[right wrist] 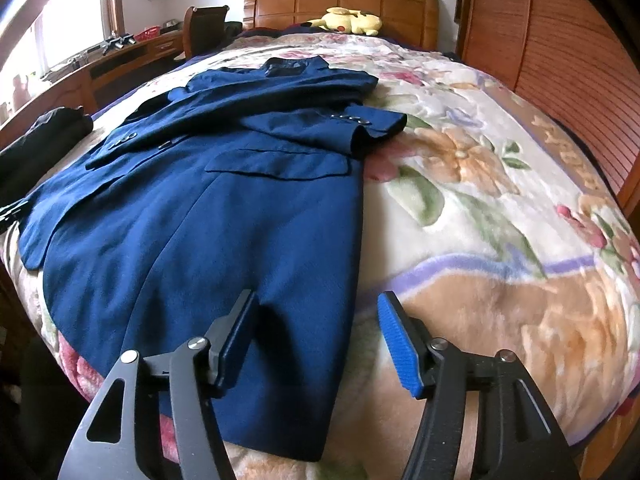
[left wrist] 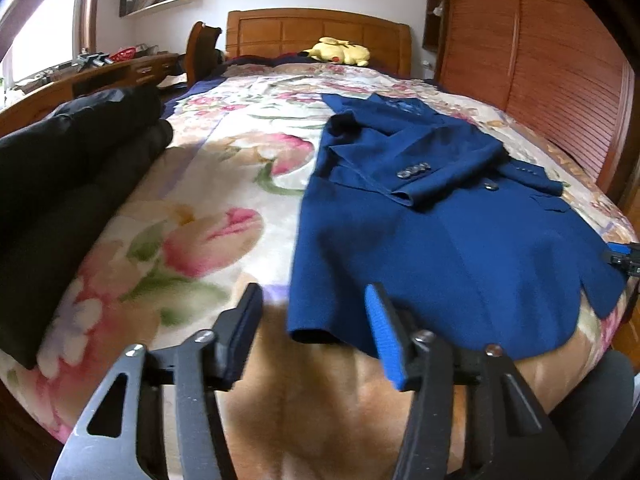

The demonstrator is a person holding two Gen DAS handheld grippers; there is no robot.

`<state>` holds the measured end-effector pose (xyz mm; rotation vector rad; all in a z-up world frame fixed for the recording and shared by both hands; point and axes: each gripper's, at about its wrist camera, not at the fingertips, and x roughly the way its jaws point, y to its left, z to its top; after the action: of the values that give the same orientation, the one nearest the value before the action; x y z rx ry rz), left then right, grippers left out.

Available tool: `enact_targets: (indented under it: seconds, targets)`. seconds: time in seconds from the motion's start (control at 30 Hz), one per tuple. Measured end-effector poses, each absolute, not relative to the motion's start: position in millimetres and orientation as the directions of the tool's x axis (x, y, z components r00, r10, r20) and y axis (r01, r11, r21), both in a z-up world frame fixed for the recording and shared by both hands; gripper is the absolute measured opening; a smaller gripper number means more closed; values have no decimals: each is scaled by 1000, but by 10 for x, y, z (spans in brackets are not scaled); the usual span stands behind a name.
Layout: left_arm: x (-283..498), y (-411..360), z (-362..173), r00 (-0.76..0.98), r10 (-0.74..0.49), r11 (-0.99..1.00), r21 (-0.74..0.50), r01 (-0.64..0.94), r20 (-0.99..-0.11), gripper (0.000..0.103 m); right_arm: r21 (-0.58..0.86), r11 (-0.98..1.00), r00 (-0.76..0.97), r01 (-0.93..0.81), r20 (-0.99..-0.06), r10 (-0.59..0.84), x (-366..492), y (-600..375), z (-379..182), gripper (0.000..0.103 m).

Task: Fold large clothes
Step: 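Move both tools to the jacket hem and close them on it, then lift the hem with both tools and fold it toward the collar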

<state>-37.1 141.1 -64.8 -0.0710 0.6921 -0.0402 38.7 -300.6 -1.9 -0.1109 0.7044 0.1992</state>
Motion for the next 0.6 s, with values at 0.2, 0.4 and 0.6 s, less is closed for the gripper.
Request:
enact_targets:
  seconds: [0.2, 0.4, 0.6]
  targets:
    - [-378, 1387, -636, 765, -102, 993, -108, 43, -636, 21, 17, 958, 710, -288, -668, 225, 279, -2988, -72, 64]
    - [-483, 1287, -503, 786, -126, 991, -108, 75, -605, 11, 12, 948, 718, -317, -650, 248, 205, -2969, -61, 34]
    - [-732, 1173, -192, 844, -137, 990, -103, 97, -519, 10, 13, 947, 767, -320, -582, 268, 80, -2986, 36, 9]
